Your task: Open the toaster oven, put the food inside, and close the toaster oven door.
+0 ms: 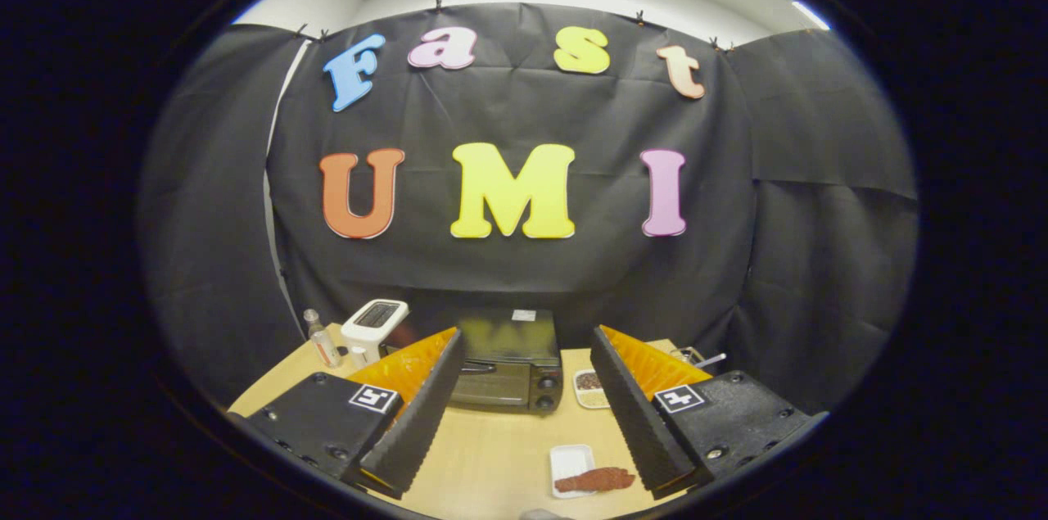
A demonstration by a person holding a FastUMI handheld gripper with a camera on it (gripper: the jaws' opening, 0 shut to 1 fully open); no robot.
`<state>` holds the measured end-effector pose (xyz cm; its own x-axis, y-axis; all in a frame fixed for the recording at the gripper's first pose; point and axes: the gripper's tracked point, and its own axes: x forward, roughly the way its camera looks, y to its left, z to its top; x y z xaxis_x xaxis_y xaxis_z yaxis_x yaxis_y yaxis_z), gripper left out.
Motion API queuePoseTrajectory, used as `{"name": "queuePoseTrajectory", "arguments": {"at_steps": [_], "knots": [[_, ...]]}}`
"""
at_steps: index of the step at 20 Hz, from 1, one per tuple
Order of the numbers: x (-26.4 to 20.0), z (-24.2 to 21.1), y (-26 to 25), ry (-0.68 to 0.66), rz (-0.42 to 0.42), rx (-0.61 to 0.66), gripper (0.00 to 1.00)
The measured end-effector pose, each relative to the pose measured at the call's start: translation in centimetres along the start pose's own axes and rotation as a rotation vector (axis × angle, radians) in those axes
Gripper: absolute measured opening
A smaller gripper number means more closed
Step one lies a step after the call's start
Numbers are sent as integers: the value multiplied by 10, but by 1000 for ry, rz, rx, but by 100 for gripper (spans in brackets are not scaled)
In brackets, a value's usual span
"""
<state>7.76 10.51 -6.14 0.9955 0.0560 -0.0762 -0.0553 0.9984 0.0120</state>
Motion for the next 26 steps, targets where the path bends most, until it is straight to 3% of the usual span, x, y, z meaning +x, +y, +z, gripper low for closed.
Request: {"name": "queuePoseTrajectory", "arguments": {"at_steps": [9,15,20,26], "knots": [[147,-92,94,175,76,34,99],[222,-131,99,235,10,-23,99],[227,-138,100,247,19,-3,100],[193,-151,101,248,23,-34,100]]}}
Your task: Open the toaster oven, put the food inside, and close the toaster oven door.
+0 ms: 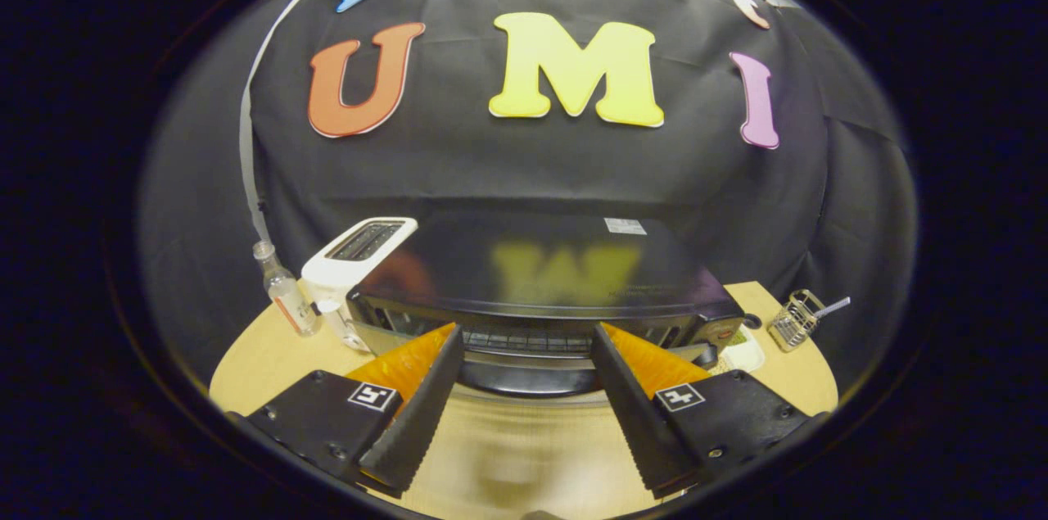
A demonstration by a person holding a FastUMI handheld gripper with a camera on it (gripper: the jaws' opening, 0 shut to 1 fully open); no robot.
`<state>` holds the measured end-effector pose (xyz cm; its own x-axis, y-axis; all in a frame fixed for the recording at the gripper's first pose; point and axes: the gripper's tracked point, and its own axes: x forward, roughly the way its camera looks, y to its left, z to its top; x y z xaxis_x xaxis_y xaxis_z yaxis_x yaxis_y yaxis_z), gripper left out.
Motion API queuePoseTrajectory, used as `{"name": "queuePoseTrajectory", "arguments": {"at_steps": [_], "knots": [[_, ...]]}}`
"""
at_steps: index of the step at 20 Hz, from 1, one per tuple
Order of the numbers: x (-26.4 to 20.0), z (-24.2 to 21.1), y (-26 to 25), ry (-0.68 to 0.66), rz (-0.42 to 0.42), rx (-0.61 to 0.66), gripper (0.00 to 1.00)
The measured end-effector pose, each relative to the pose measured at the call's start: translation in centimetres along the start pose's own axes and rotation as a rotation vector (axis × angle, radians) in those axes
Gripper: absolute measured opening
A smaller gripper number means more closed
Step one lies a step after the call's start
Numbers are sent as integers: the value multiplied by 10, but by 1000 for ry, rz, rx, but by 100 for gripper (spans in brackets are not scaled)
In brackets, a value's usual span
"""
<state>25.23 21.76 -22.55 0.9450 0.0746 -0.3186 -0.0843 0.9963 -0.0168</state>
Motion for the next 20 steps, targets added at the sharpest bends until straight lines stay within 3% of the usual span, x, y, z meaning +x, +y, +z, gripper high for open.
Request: {"name": "queuePoseTrajectory", "arguments": {"at_steps": [10,20], "knots": [[-56,-102,5,142,9,-31,100],[-46,-189,19,371,40,14,99]]}}
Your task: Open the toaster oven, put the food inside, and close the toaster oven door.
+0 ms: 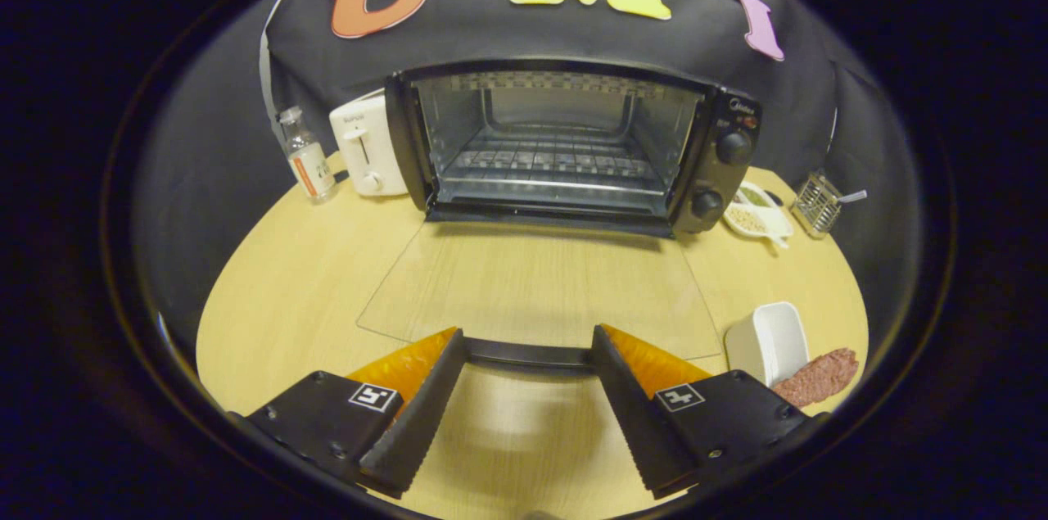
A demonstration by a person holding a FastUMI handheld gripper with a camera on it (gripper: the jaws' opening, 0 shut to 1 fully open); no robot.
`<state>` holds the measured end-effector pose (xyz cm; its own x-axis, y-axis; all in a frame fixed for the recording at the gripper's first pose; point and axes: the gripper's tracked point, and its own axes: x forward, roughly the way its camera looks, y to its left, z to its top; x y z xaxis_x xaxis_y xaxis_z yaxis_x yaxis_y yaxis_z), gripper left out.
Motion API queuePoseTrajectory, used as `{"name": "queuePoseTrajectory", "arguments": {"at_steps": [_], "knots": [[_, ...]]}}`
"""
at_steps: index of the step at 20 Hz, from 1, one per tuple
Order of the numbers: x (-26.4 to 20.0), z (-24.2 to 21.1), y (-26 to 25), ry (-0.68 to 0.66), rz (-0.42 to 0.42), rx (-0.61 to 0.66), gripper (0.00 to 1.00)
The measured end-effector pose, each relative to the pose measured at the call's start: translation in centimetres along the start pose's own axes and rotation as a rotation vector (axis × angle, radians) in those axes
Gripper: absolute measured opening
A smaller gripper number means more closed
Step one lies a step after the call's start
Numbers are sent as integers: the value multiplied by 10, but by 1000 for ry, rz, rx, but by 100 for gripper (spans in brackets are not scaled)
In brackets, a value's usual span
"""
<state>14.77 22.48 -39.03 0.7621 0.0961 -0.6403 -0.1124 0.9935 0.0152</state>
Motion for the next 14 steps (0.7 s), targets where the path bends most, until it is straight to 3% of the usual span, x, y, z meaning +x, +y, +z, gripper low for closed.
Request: {"name": "queuePoseTrajectory", "arguments": {"at_steps": [9,14], "knots": [[-4,1,4,-46,27,-44,100],[-37,28,-33,-110,77,-57,99]]}}
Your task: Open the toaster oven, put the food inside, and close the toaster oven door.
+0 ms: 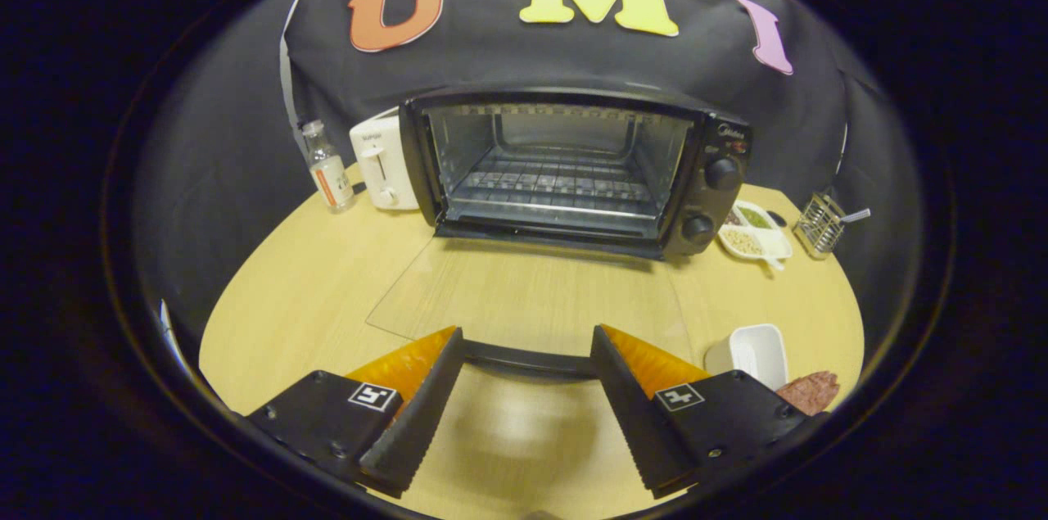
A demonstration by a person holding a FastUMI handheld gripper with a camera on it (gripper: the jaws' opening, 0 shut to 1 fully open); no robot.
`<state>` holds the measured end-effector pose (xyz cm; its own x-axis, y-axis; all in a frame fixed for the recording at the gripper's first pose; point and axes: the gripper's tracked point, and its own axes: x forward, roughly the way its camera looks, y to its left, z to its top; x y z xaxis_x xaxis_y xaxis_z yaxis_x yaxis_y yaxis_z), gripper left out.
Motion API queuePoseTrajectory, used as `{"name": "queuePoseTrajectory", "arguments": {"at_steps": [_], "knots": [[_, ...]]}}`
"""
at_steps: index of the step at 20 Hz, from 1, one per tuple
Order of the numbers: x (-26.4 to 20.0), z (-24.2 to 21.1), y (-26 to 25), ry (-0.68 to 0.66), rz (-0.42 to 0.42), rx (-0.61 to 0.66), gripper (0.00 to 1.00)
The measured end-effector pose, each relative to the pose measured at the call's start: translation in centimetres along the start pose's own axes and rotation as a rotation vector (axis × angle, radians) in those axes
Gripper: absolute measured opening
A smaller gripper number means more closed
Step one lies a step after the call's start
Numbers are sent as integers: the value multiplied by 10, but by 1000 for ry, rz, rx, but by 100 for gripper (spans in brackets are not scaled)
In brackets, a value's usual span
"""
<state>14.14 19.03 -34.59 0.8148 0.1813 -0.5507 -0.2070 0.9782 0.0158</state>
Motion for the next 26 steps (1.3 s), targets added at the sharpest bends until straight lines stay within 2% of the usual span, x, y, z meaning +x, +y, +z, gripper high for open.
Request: {"name": "queuePoseTrajectory", "arguments": {"at_steps": [3,6,10,14,17,18,20,26], "knots": [[-24,23,-56,-51,9,-37,99],[-47,33,-135,-68,-12,-62,99],[-64,17,-224,-45,-7,-32,99],[-66,-33,-247,77,148,61,98],[-72,-61,-234,169,284,156,94],[-73,-70,-230,208,316,181,84],[-73,-82,-223,253,370,236,73],[-75,-97,-209,371,502,449,26]]}}
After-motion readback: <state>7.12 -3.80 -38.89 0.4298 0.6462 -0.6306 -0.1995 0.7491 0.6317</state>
